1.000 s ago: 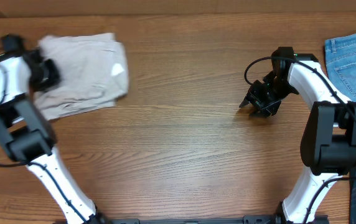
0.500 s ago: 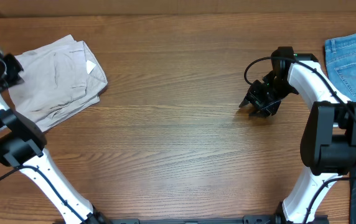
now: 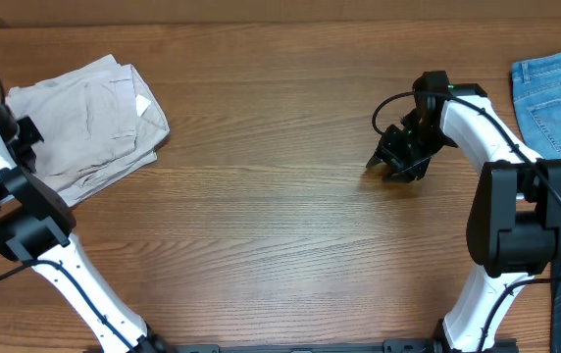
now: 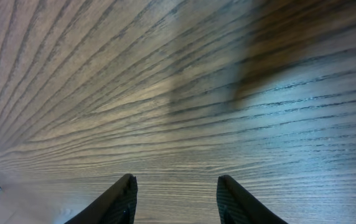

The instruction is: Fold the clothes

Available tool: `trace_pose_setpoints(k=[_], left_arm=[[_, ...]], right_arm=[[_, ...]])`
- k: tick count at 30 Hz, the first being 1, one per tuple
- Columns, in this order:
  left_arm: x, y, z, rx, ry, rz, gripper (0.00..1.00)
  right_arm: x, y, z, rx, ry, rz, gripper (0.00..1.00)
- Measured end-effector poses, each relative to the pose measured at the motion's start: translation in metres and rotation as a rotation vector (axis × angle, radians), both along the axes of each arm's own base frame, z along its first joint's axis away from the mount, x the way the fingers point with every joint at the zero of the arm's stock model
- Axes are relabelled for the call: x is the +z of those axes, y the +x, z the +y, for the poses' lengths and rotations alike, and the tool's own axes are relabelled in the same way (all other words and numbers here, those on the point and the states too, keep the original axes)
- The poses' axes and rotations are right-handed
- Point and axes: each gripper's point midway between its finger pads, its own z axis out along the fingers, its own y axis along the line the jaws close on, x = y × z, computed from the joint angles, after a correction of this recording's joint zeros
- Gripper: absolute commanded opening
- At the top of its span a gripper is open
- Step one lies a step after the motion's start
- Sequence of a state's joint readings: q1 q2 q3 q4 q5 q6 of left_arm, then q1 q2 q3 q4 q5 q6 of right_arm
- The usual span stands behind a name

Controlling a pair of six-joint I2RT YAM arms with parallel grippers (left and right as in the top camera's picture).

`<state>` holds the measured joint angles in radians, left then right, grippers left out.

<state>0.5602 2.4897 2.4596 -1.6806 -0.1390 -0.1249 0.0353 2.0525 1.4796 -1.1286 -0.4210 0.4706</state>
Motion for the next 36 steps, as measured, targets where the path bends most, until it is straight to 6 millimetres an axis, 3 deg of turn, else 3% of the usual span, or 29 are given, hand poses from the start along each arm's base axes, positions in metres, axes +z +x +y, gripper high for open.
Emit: trace_pose_setpoints(k=[5, 8, 16, 20, 23, 27, 32, 36], left_arm=[[-0.036, -0.040, -0.015, -0.005, -0.075, 0.190, 0.04], [-0.050, -0.051, -0.018, 0.004, -0.093, 0.235, 0.04], [-0.080, -0.050, -0.020, 0.018, -0.096, 0.211, 0.04], [-0.082, -0.044, -0.022, 0.030, -0.093, 0.150, 0.04], [-0.083, -0.032, -0.029, 0.044, -0.118, 0.075, 0.04], [-0.083, 0.003, -0.052, 0.030, -0.177, -0.062, 0.04], [-0.082, 0.060, -0.106, -0.038, -0.263, -0.226, 0.04], [-0.080, 0.087, -0.160, -0.106, -0.348, -0.282, 0.04]], right_arm=[[0.000, -0.001, 0.000, 0.001, -0.001, 0.005, 0.46], [0.000, 0.001, 0.000, 0.000, -0.001, -0.003, 0.46], [0.000, 0.003, 0.000, 0.000, -0.001, -0.012, 0.46], [0.000, 0.003, 0.000, 0.000, 0.000, -0.011, 0.46], [0.000, 0.003, 0.000, 0.000, 0.002, -0.012, 0.46], [0.001, 0.003, 0.002, -0.002, 0.010, -0.013, 0.46], [0.001, 0.003, 0.003, -0.005, 0.018, -0.010, 0.46], [0.001, 0.003, 0.003, -0.005, 0.019, -0.010, 0.46]])
